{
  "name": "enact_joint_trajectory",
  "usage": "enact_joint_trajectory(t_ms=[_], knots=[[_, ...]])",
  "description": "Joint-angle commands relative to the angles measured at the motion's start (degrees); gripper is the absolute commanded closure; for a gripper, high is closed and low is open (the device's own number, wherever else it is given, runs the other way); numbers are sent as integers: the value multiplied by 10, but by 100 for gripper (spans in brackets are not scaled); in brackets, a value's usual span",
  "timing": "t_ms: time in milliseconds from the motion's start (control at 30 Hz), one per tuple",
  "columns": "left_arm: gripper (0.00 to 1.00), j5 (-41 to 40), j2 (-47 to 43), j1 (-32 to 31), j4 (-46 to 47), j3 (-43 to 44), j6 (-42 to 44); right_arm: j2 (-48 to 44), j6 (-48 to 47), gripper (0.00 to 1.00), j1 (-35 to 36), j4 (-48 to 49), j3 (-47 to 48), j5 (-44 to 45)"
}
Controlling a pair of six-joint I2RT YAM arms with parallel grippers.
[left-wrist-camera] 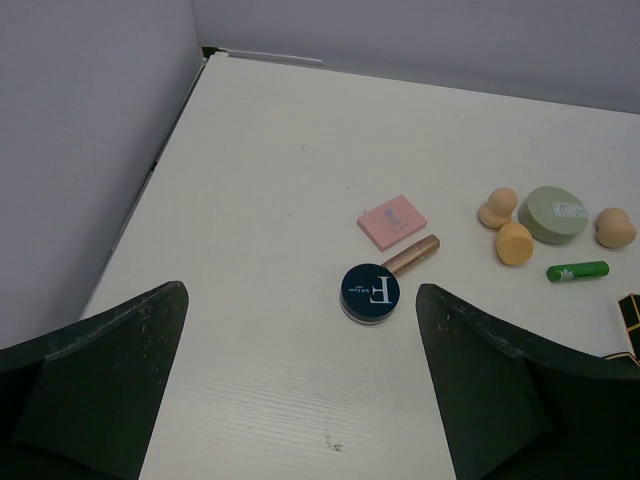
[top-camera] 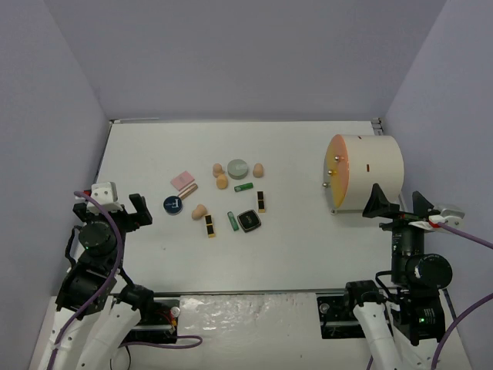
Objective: Organize the makeup
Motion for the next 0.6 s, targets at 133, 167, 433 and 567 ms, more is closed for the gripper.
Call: enact_joint_trajectory(t_ms=[133,167,433,567], knots=[[3,-15,9,-3,42,10,-5,-1,12,0,5,56,-7,4],[3,-17,12,-3,39,11,-5,-3,19,0,5,57,-7,7],[3,-21,21,-3,34,16,-7,35,23,0,5,57,-2,9],[3,-46,37,-2,31,21,-11,95,4,0,5,43,43,14]])
